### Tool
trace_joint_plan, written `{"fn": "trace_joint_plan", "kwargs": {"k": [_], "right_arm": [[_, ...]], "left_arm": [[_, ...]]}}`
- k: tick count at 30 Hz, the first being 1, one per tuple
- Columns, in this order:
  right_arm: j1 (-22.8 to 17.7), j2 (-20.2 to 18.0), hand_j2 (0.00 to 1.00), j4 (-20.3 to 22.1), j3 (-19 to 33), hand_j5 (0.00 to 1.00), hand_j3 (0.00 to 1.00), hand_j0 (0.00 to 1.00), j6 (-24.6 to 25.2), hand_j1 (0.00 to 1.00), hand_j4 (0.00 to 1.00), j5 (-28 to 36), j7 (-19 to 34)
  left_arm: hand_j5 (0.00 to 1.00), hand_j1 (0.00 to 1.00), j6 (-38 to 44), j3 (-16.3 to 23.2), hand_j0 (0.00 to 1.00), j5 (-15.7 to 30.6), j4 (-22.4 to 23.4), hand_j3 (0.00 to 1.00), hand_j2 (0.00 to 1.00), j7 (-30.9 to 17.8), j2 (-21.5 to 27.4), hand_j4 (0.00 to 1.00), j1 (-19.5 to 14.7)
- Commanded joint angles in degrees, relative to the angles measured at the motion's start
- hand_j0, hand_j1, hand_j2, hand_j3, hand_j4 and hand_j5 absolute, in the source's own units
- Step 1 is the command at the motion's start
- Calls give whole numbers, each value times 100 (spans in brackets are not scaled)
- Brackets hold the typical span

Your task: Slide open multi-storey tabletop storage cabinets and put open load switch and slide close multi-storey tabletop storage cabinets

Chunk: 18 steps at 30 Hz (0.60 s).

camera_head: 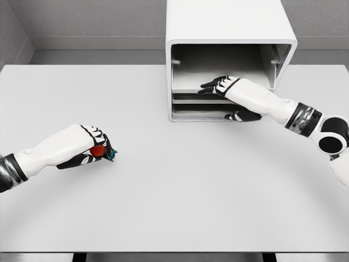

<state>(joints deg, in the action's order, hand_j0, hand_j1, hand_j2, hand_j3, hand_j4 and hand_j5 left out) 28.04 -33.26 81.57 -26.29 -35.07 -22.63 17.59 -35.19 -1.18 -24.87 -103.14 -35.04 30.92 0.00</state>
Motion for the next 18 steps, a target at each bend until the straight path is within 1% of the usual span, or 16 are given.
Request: {"fn": "trace_joint_plan", "kwargs": {"k": [1,5,7,8,16,18], "right_arm": [[0,-101,88,148,18,88,88,88,7,88,88,40,-1],[-97,-172,88,218,27,88,88,88,7,88,88,49,-19],[-185,-286,88,412,36,88,88,88,7,88,88,57,-28],[-202,-295,88,438,45,88,88,88,7,88,88,57,-28],[-343,-515,89,474,62,89,89,89,7,89,89,154,-28],[-404,-558,89,658,71,89,89,89,7,89,89,163,-28]], "left_arm": [[41,41,19,-5,41,44,-4,41,41,4,10,41,0],[41,41,19,-5,41,44,5,41,41,4,10,41,0],[41,41,19,-5,41,44,-4,41,41,4,10,41,0],[41,41,19,-5,41,44,5,41,41,4,10,41,0],[41,41,19,-5,41,44,-4,41,41,4,10,41,0],[41,41,19,-5,41,44,5,41,41,4,10,41,0]]}}
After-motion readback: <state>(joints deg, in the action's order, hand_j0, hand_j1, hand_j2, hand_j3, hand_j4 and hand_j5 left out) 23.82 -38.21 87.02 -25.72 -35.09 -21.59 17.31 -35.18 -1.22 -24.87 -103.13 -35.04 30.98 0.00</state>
